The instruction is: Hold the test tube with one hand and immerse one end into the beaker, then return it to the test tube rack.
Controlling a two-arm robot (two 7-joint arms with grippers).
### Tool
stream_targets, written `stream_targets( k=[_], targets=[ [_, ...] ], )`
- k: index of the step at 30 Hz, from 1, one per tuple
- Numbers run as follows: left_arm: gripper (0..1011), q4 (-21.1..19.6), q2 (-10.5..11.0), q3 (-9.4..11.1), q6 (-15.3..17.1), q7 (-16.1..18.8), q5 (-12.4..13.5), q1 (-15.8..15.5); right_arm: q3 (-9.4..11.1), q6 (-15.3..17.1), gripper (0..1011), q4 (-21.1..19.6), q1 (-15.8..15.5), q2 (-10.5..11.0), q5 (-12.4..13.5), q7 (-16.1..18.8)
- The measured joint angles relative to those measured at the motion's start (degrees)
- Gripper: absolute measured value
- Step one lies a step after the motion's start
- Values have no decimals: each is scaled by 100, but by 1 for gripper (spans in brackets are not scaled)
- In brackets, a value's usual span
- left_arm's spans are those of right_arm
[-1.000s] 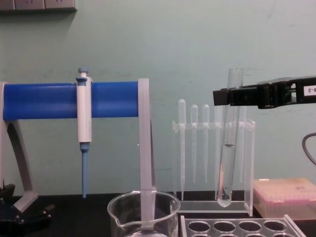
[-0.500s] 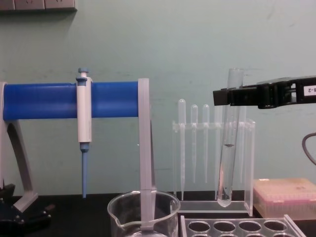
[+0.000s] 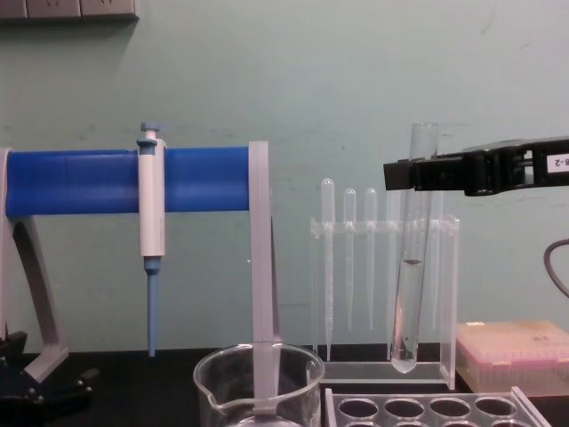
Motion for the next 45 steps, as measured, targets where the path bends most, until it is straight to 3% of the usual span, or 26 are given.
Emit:
stream_targets(
  k=[45],
  targets=[
    [1000,0,0,0,0,0,0,0,0,0,226,0,0,0,0,0]
  ],
)
